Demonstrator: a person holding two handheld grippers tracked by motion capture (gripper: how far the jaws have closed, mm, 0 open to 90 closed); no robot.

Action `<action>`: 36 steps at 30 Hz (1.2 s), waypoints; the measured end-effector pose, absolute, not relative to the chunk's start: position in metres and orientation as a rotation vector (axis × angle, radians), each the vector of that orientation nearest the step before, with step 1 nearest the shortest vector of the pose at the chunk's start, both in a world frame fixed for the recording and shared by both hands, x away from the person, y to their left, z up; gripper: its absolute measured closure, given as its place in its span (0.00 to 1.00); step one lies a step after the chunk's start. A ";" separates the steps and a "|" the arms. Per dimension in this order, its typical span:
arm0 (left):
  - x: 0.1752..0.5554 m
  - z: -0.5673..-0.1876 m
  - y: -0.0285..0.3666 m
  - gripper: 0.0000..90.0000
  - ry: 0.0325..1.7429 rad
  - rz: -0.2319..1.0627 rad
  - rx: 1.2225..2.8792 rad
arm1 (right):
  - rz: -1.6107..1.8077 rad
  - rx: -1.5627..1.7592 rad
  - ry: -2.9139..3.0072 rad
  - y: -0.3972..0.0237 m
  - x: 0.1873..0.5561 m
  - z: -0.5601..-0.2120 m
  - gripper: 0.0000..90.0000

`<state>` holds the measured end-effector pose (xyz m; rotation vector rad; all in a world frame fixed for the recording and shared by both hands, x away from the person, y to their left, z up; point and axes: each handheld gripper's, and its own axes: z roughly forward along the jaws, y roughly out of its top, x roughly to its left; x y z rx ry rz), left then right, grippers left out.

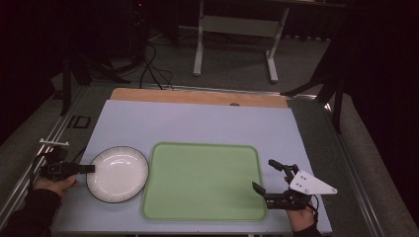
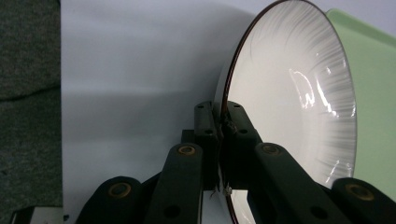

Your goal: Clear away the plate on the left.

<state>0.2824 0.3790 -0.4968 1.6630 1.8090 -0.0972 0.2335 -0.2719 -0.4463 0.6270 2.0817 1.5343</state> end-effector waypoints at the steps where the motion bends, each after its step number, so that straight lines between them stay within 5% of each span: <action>1: 0.283 -0.494 0.378 0.96 1.808 -0.087 1.678 | 1.535 0.627 2.081 -0.272 0.234 -0.446 0.15; 19: 0.282 -0.463 0.367 0.95 1.742 -0.078 1.650 | 1.527 0.627 2.075 -0.272 0.234 -0.446 0.15; 36: 0.297 -0.435 0.318 0.95 1.628 -0.084 1.754 | 1.520 0.632 2.071 -0.272 0.234 -0.446 0.15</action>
